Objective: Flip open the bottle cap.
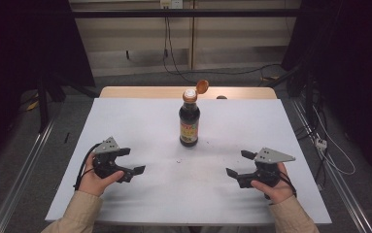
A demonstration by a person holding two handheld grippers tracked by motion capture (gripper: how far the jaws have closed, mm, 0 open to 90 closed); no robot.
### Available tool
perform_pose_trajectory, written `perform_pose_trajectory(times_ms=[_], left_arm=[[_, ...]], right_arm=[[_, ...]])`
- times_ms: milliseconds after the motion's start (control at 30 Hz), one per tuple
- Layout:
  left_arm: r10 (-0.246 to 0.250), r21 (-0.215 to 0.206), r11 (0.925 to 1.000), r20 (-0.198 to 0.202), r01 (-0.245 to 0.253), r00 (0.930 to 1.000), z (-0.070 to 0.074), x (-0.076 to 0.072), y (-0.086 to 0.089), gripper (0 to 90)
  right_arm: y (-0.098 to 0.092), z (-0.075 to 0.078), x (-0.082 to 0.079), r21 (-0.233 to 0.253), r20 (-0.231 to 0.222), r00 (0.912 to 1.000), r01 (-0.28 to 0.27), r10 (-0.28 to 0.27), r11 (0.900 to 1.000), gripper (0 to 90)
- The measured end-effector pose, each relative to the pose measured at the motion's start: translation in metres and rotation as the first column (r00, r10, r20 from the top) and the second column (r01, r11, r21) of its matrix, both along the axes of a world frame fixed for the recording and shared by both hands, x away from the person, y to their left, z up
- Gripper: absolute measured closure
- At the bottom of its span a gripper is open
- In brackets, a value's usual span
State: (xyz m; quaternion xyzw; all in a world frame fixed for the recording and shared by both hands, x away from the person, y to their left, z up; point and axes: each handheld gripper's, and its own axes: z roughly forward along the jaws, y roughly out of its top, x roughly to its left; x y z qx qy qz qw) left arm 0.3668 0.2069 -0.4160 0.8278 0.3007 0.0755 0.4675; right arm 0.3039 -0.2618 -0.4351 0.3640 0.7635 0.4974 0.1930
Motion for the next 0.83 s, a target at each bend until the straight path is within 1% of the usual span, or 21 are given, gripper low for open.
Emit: perform_pose_trajectory(times_ms=[100,133,267,300,333,433,600,733,833], left_arm=[[0.006,-0.005,1.0000,0.003,-0.006,1.0000,0.000,-0.002,0.004,6.0],[0.007,-0.002,1.0000,0.005,-0.007,1.0000,0.001,-0.003,0.005,6.0],[0.013,-0.015,0.9998,0.007,-0.013,0.9999,0.000,-0.006,0.009,6.1],[0.012,-0.007,0.9999,0.007,-0.012,0.9999,0.000,-0.007,0.010,6.2],[0.016,-0.015,0.9998,0.008,-0.015,0.9999,-0.001,-0.007,0.011,6.2],[0.020,-0.019,0.9996,0.010,-0.020,0.9998,-0.002,-0.008,0.012,6.2],[0.019,-0.006,0.9998,0.011,-0.019,0.9998,-0.004,-0.009,0.013,6.2],[0.020,-0.013,0.9997,0.014,-0.020,0.9997,-0.005,-0.010,0.013,6.2],[0.019,-0.007,0.9998,0.023,-0.019,0.9995,-0.005,-0.010,0.013,6.2]], right_arm=[[-0.002,0.000,-0.001,0.010,-0.003,1.0000,0.003,-0.003,1.000,11.7],[-0.002,0.000,-0.002,0.009,-0.003,1.0000,0.003,-0.003,1.000,11.7],[-0.003,-0.001,-0.004,0.005,-0.003,1.0000,0.002,-0.002,1.000,11.7],[-0.003,-0.001,-0.004,0.005,-0.002,1.0000,0.002,-0.002,1.000,11.7],[-0.003,-0.001,-0.005,0.006,-0.002,1.0000,0.001,-0.001,1.000,11.7],[-0.003,-0.003,-0.008,0.004,-0.003,1.0000,-0.002,0.002,1.000,11.7],[-0.004,-0.004,-0.013,-0.021,0.006,0.9999,-0.008,0.009,1.000,11.6],[-0.009,-0.004,-0.012,0.002,0.007,1.0000,0.005,-0.005,1.000,11.5],[-0.011,-0.006,-0.011,0.005,0.006,0.9999,0.011,-0.011,1.000,11.5]])
